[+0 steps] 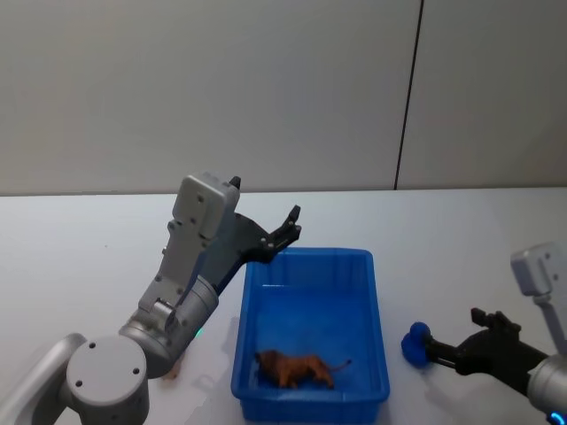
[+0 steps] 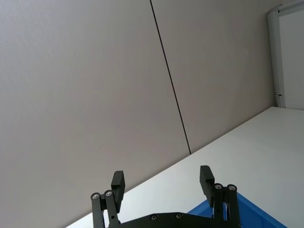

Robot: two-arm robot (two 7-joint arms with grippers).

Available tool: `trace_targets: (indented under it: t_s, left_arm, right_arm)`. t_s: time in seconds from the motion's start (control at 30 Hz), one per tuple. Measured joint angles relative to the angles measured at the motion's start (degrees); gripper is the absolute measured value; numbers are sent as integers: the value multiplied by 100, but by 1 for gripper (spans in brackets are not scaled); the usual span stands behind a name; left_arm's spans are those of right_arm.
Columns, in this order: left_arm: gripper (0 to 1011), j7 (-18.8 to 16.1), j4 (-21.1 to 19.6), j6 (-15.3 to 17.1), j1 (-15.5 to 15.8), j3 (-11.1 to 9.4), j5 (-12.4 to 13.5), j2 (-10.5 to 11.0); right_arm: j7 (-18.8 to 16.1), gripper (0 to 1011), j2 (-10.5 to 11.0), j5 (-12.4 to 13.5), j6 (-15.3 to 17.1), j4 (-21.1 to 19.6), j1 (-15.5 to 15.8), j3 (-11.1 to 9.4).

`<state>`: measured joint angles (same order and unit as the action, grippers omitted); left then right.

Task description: Pick up the two dolls from the table and place them into the box.

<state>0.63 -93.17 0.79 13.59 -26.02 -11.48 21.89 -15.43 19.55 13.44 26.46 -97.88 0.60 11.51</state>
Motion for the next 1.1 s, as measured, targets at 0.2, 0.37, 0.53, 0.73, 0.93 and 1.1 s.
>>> trace_targets:
  t_s: [0.2, 0.37, 0.53, 0.73, 0.93, 1.1]
  left_arm:
    - [1001, 0, 0, 0, 0, 0, 0, 0]
    - [1001, 0, 0, 0, 0, 0, 0, 0]
    - [1001, 0, 0, 0, 0, 0, 0, 0]
    - [1001, 0, 0, 0, 0, 0, 0, 0]
    - [1001, 0, 0, 0, 0, 0, 0, 0]
    - [1001, 0, 0, 0, 0, 0, 0, 0]
  right_arm:
    - [-139, 1001, -167, -188, -37, 384, -226, 126]
    - [-186, 1001, -268, -328, -52, 635, -365, 198]
    - [-189, 1001, -379, -474, -55, 904, -511, 276]
    - [-173, 1001, -502, -624, -79, 1165, -654, 363]
    - [-162, 1001, -592, -753, -137, 1364, -764, 430]
    - [-156, 941, -655, -835, -175, 1496, -838, 472]
